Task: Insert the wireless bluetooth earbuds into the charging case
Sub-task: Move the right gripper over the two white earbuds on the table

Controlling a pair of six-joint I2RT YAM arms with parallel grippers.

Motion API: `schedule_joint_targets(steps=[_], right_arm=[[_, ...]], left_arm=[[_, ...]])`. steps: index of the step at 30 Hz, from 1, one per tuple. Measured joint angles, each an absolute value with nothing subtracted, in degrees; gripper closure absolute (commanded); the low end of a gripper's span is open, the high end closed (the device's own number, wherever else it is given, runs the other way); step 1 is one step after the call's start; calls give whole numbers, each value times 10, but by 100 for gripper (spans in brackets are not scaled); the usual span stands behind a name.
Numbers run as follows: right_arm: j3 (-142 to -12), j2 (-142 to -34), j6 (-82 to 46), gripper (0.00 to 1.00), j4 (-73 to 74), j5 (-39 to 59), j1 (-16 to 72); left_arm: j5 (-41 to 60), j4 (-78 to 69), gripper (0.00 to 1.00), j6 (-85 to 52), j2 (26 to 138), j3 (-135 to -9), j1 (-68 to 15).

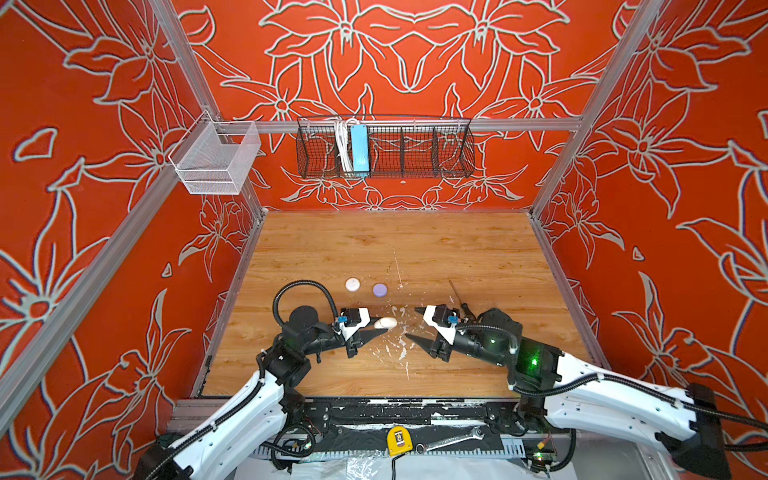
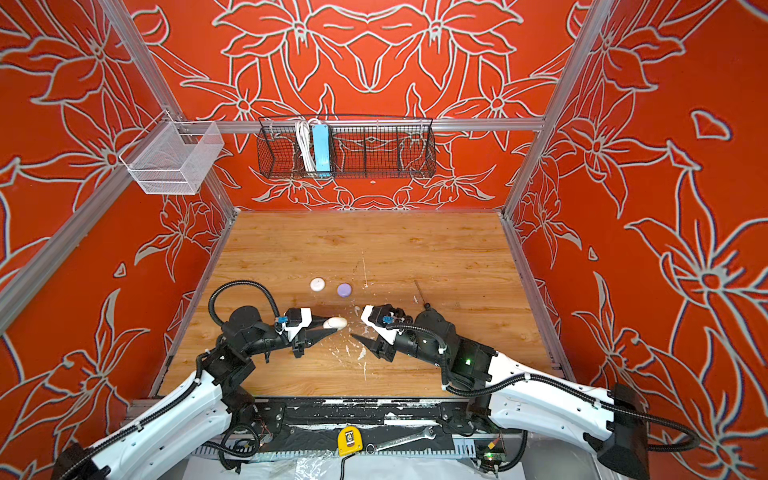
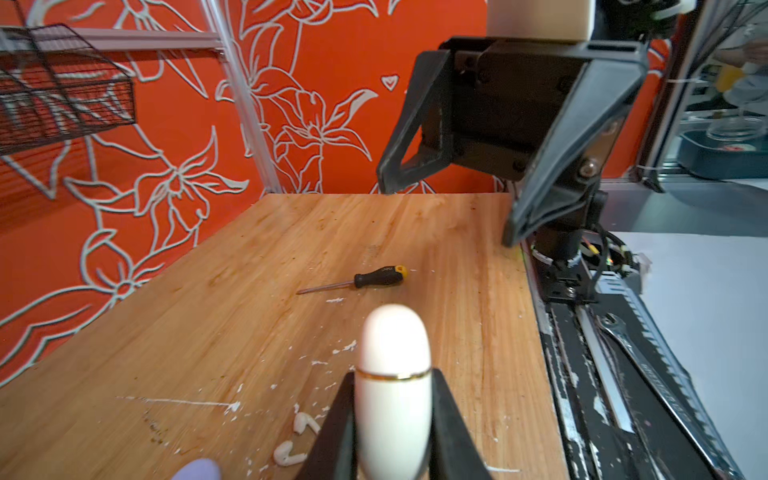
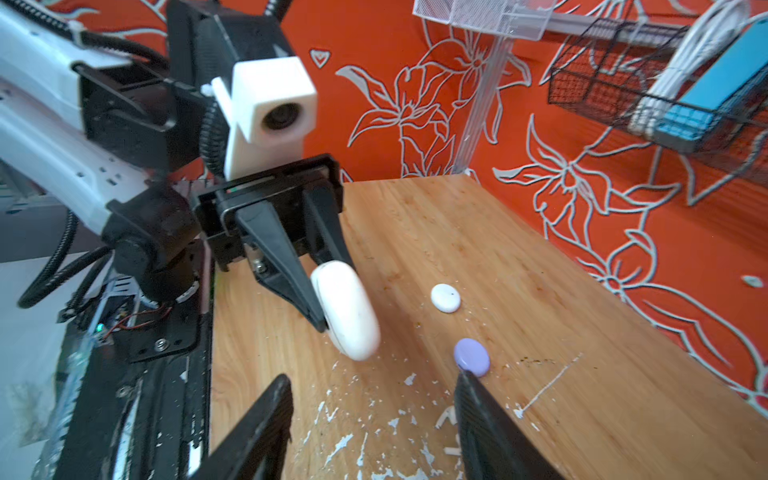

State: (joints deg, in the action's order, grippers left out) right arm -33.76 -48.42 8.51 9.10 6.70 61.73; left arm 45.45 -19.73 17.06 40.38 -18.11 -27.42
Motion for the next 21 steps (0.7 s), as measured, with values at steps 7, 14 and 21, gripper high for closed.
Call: schedule_joint_targets(steps=[7, 14, 21], right_arm=[[-380, -565, 86, 35, 94, 70, 617], [-395, -590, 84, 48, 101, 95, 620], [-414, -615, 72, 71, 91, 121, 624]], left_arm=[[500, -175, 100, 198, 390, -191, -274], [503, -150, 100, 213, 366, -198, -272], [498, -131, 100, 244, 353, -198, -265]])
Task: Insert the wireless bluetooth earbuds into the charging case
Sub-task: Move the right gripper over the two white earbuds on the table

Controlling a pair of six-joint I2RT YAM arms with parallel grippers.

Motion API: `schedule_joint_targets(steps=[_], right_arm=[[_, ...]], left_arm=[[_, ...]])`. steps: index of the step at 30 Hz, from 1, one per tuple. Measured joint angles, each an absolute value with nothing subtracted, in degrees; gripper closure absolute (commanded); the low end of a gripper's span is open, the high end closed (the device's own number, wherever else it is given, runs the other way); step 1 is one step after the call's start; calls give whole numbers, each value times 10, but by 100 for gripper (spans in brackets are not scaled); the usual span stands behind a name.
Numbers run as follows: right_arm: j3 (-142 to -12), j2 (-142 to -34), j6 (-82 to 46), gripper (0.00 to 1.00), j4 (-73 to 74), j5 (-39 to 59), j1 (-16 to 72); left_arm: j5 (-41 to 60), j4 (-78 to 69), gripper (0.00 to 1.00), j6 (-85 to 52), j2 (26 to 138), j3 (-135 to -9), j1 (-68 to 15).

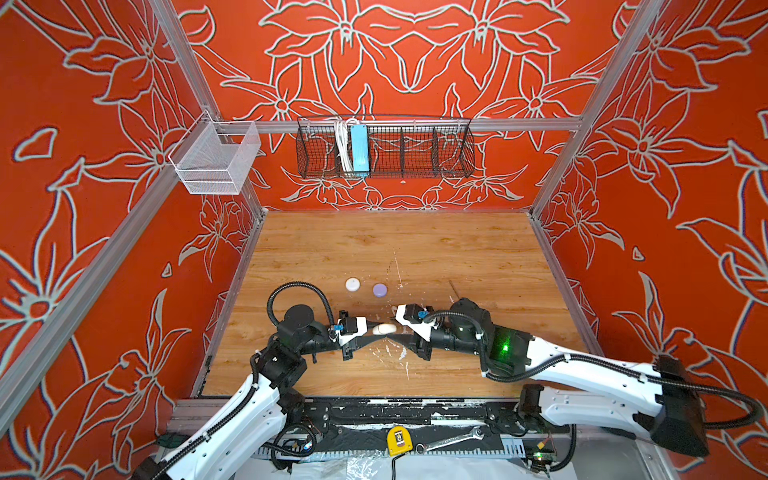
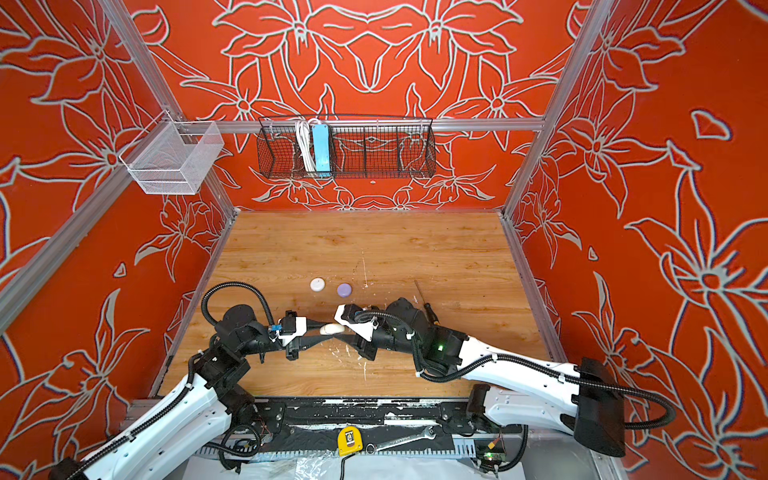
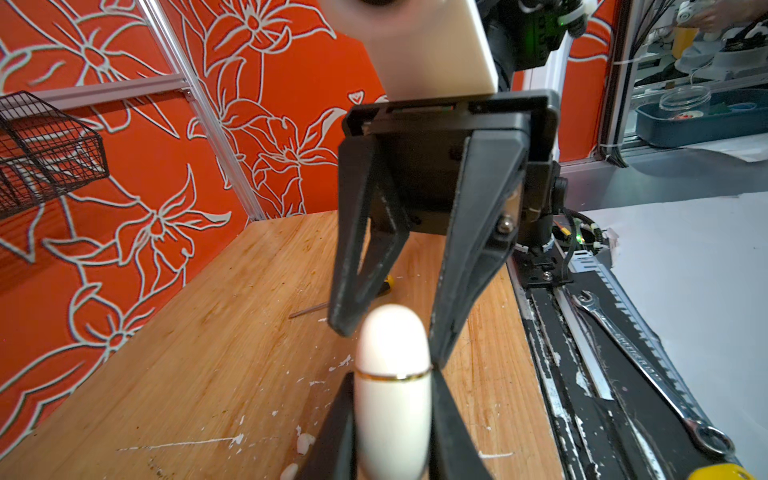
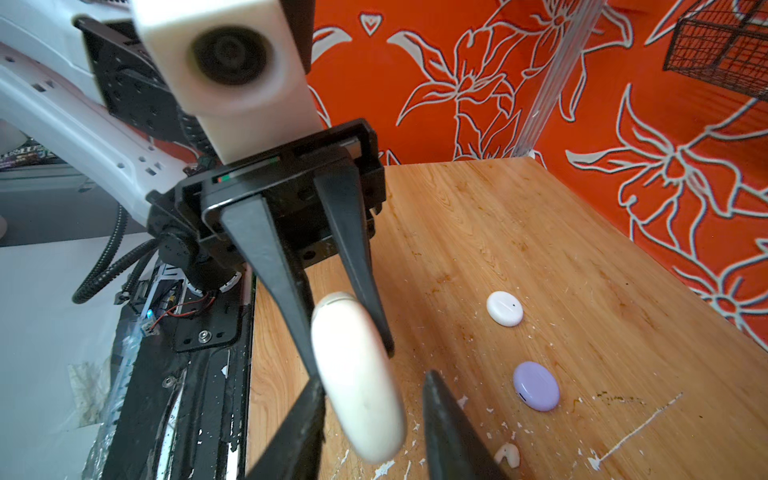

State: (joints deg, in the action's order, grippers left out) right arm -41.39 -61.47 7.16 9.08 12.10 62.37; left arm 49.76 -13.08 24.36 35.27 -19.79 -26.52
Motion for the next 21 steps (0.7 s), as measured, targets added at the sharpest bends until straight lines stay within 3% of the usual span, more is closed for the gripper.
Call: schedule_joint_targets(steps=[5, 21], right_arm=[[-417, -622, 86, 83, 71, 127, 624], [-424, -621, 70, 81, 48, 129, 620]], left_arm=[[502, -104, 100, 257, 355, -198, -261], [499, -88, 100, 309, 351, -198, -267]])
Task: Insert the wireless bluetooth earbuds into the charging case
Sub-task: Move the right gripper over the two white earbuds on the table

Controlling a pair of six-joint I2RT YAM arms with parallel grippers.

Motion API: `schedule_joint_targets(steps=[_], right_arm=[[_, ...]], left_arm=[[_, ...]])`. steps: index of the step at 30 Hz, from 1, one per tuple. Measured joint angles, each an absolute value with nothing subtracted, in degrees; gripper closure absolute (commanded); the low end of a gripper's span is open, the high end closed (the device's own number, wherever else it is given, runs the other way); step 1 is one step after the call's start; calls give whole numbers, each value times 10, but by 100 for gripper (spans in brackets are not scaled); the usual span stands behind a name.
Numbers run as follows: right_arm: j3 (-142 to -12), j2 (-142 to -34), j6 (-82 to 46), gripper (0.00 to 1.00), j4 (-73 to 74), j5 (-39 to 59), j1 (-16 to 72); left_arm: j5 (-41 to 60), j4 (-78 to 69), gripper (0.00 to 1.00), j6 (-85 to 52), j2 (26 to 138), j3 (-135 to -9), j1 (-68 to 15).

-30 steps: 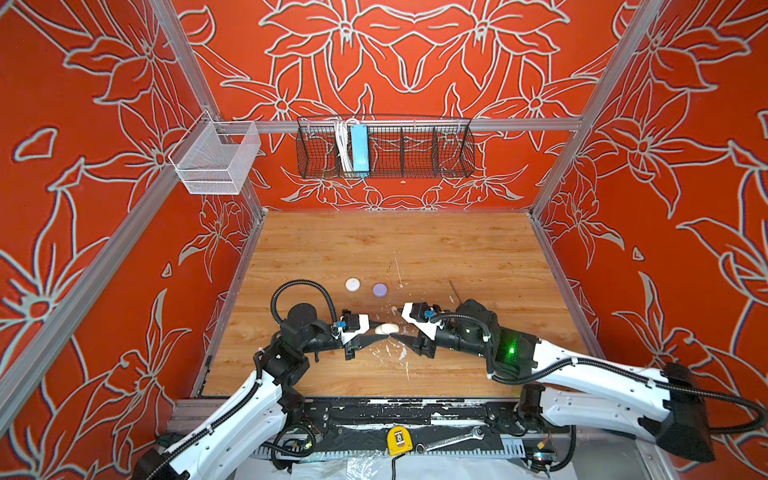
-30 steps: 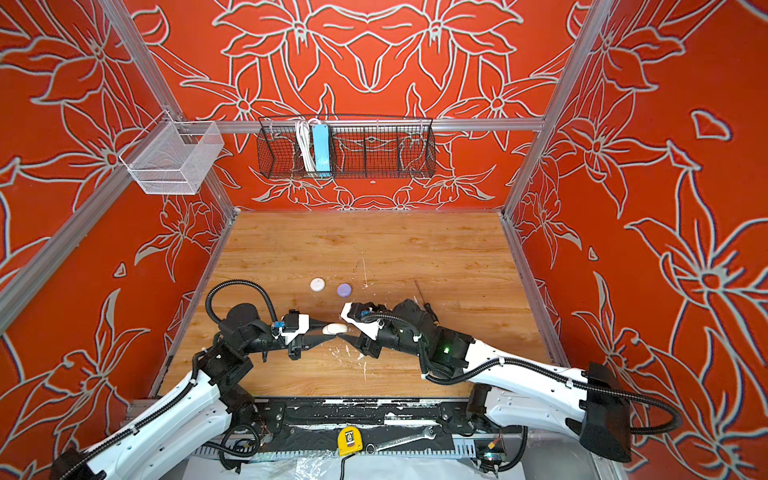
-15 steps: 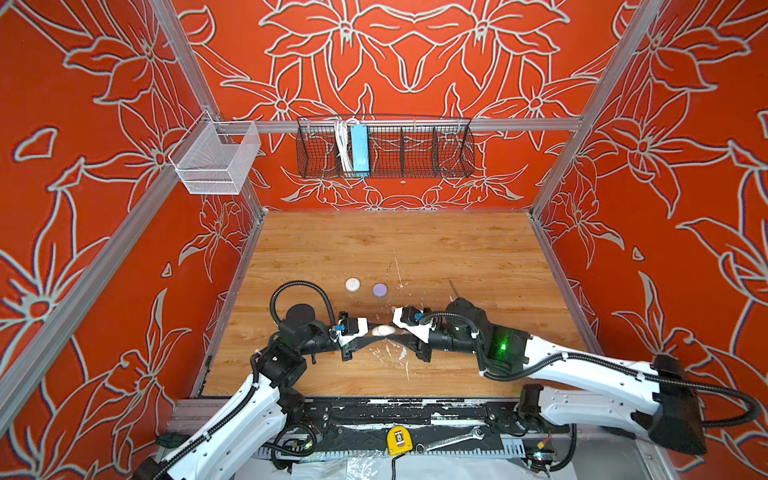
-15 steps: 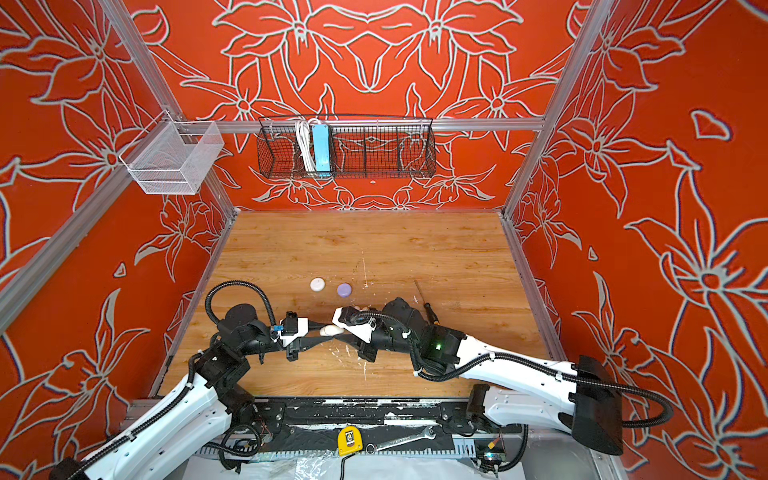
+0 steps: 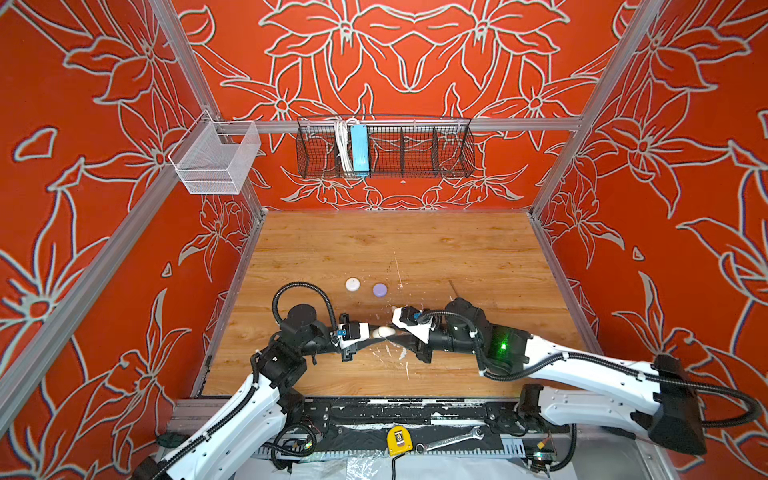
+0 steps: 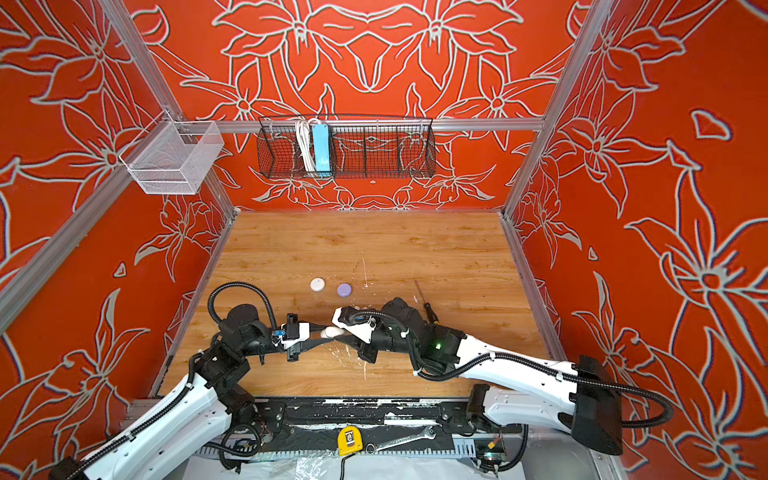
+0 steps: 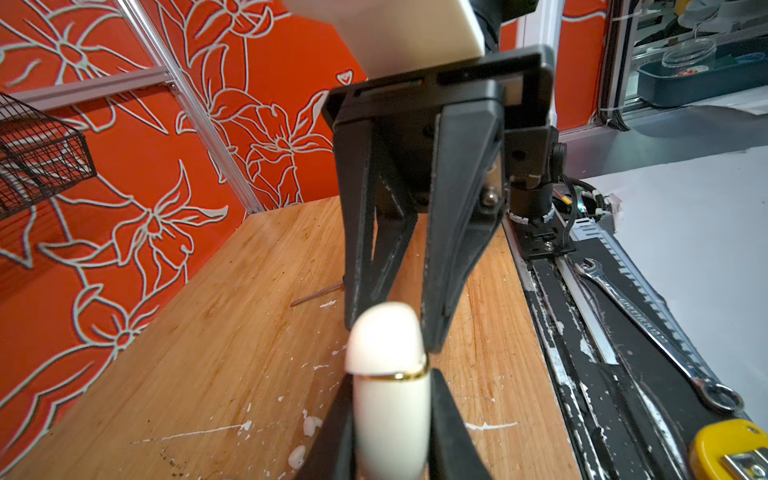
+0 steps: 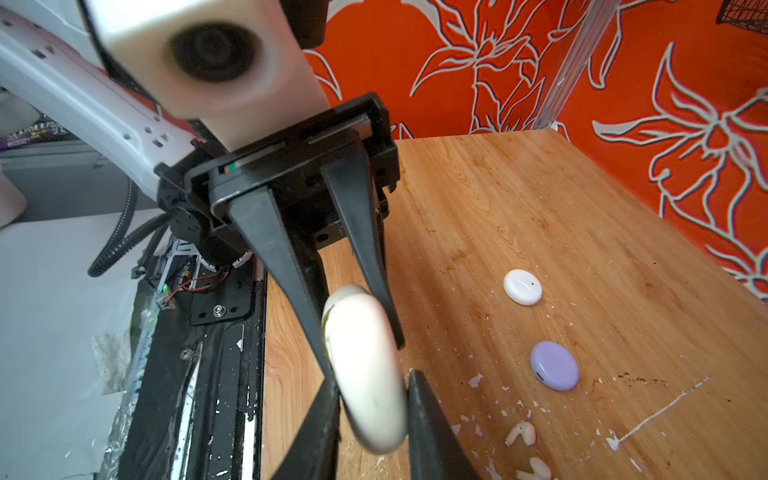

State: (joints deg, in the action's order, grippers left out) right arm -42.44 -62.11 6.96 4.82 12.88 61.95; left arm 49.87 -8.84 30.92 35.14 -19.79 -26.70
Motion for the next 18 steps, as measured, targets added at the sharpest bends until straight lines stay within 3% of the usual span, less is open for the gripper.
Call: schedule_joint_targets(steps=[3, 8, 18], right_arm=[[-427, -621, 61, 81, 45, 131, 618], [-435, -621, 46, 50, 34, 124, 611], [-440, -617, 29, 44, 45, 77, 589]], left_arm=[[496, -89, 100, 315, 350, -198, -267], [491, -95, 100, 315, 350, -198, -267], [503, -96, 100, 303, 358, -208, -278]])
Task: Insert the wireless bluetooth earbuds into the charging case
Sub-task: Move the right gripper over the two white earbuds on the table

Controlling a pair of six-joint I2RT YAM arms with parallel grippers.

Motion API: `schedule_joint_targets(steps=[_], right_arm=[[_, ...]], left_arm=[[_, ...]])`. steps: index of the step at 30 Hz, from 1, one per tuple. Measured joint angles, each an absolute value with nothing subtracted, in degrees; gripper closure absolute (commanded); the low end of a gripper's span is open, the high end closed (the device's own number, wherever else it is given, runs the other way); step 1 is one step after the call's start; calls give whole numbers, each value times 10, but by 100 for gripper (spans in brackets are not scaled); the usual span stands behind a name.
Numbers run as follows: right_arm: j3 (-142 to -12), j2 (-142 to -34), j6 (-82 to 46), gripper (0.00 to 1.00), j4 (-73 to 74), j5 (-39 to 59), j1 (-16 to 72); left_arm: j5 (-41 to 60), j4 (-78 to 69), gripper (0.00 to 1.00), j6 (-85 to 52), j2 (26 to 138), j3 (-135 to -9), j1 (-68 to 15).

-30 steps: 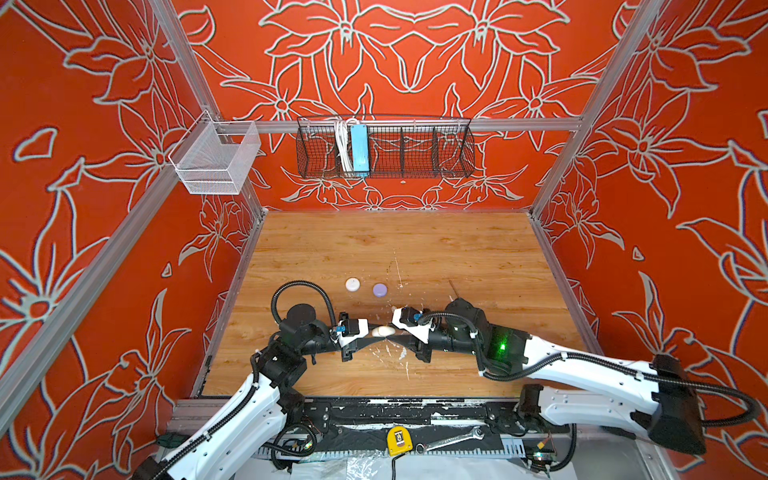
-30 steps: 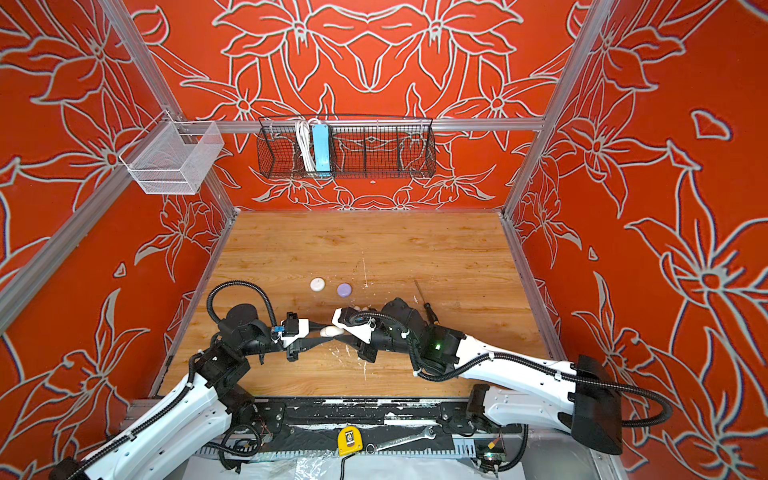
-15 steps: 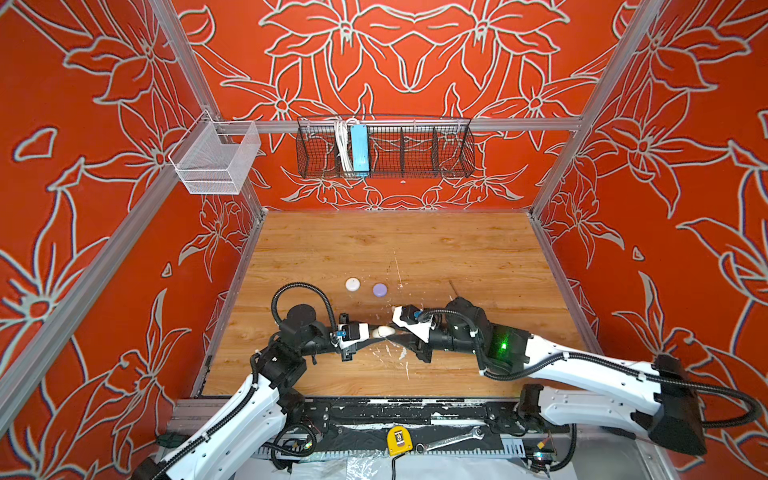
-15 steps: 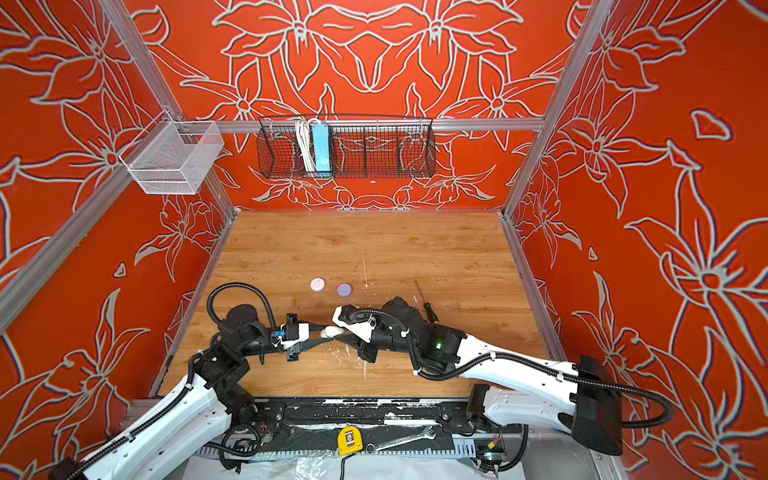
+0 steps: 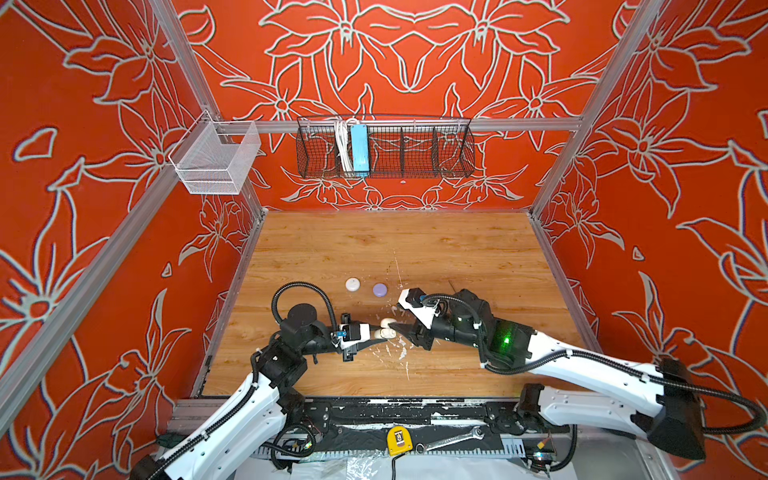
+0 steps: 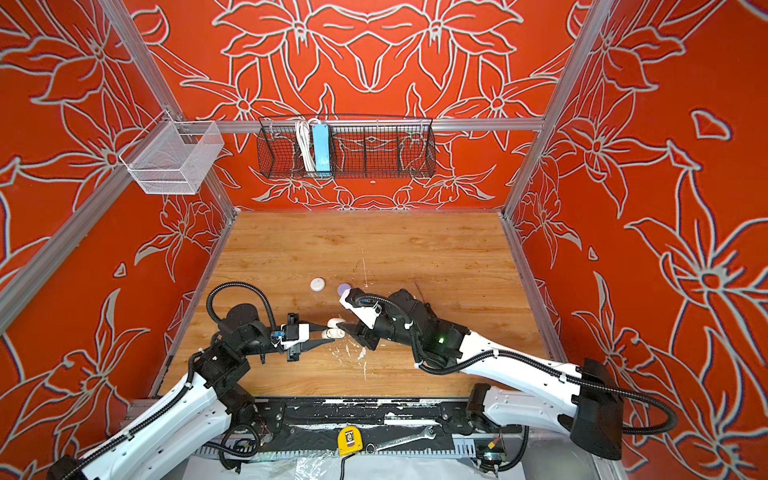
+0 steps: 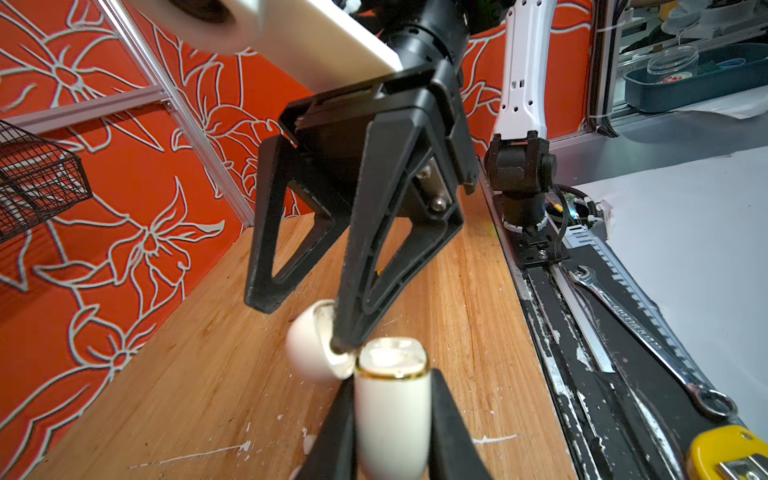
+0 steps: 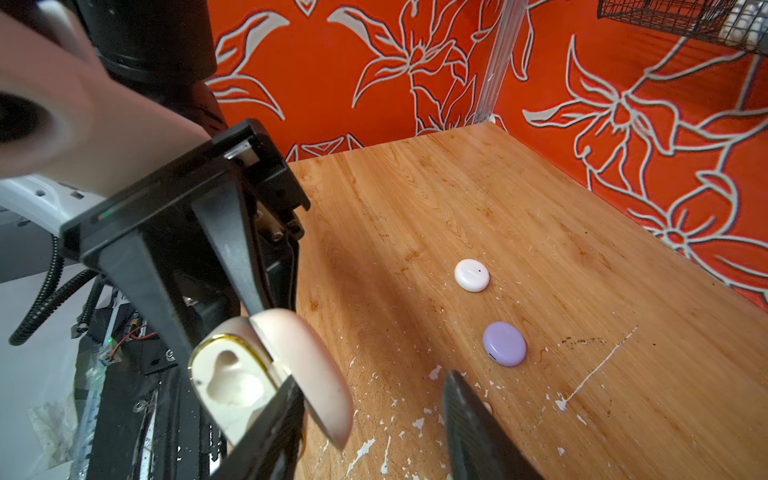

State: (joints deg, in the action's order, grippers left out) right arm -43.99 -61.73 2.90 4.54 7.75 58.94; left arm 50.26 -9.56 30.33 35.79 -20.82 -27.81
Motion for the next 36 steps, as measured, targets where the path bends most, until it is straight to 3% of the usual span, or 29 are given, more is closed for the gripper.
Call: schedule_joint_targets(steps=[15, 28, 32, 36], right_arm=[[-451, -607, -9, 30, 37, -27, 569], [-459, -568, -81, 22, -4, -117, 535], [-459, -587, -110, 25, -30, -131, 513], [-471, -679, -146, 32, -56, -111, 478]], left_arm=[[563, -263, 100, 116, 493, -199, -227], [582, -364, 100, 1, 534, -166, -182], [583, -401, 100, -28, 547, -149, -162], [584, -446, 100, -60, 570, -131, -130]])
